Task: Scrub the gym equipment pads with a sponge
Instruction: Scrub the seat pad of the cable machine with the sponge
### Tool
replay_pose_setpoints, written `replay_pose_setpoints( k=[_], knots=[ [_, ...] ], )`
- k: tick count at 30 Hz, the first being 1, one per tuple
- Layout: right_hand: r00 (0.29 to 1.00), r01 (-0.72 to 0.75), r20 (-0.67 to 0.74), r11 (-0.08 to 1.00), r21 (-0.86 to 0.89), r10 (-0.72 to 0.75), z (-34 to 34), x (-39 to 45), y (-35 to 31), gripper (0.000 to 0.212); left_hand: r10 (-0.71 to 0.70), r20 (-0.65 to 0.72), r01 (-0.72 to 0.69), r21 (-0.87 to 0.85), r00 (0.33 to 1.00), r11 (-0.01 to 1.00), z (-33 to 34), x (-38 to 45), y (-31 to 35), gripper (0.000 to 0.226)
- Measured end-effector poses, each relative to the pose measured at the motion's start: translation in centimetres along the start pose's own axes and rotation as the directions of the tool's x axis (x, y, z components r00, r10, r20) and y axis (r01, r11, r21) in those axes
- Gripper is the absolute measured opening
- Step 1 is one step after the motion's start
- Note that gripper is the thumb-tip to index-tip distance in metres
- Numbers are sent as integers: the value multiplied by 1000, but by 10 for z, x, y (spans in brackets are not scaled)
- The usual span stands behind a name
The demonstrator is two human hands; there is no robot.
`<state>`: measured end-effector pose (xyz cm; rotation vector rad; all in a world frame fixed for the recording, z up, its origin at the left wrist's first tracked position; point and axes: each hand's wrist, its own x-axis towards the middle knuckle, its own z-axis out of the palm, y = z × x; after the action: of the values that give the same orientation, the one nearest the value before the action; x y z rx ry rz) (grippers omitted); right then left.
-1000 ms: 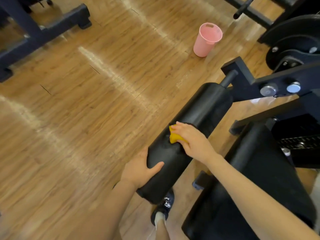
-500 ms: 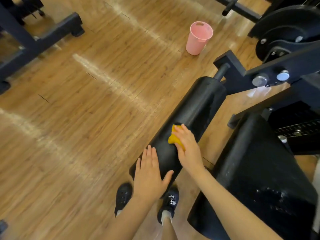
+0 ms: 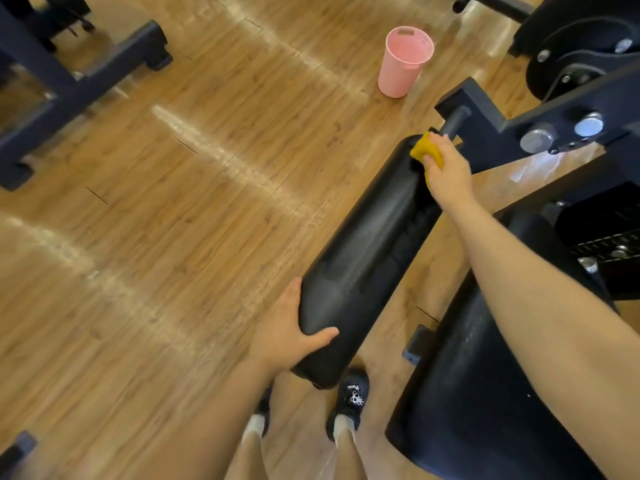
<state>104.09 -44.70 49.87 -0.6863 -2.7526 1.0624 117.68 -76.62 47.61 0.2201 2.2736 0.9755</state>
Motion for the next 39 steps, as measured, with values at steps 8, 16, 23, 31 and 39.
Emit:
replay_pose_setpoints(
  k=[8,16,23,31,39],
  knots=[
    [938,340,113,936,-93,-329,43,-119,-31,24,-49,170,84,-203,984,976,-18,21,4,84],
    [649,705,463,706,-68,-603,28,-152,3,45,-65,-267,136,256,962,957,31,-18,32,85],
    [980,171,113,985,-37,-166,-2,-20,9,43,-79,-167,105,153,983,983,18,-1,9,62],
    [963,267,70,960,-84,-262,41,-112,-31,33,-280,89,288,-89,956,953,-13,15,11,32],
    [712,653,380,756,-47,-591,39,-184,5,56,-174,-353,210,65,919,976,27,-1,34,35]
  ],
)
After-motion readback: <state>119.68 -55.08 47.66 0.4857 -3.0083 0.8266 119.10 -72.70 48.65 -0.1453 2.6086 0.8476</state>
